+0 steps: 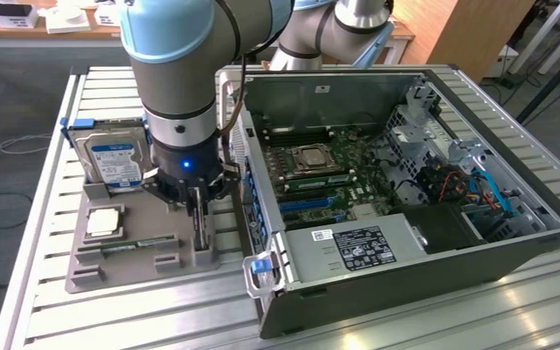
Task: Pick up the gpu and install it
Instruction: 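Pick up the gpu and move the gpu toward the slot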
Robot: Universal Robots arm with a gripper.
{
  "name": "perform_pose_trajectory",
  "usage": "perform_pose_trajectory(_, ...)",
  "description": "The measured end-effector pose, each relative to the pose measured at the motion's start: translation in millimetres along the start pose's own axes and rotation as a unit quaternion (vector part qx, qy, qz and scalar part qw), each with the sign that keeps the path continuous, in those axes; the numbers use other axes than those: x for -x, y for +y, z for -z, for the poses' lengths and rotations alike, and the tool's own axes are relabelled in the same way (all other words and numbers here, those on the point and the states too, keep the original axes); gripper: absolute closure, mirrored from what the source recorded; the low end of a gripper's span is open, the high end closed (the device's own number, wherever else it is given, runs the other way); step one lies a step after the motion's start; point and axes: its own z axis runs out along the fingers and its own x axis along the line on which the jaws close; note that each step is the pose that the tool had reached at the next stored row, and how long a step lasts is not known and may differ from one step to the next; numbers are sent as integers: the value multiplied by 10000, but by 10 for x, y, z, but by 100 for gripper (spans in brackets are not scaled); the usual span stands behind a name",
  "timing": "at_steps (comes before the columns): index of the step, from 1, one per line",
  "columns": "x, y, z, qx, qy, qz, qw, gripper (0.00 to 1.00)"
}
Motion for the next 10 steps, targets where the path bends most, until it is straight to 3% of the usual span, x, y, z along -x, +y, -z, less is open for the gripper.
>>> perform_pose_trajectory(5, 1, 1, 8, 0, -1, 0, 10000, 73)
perform_pose_trajectory(10, 4, 7, 134, -1, 3, -1, 10000, 73)
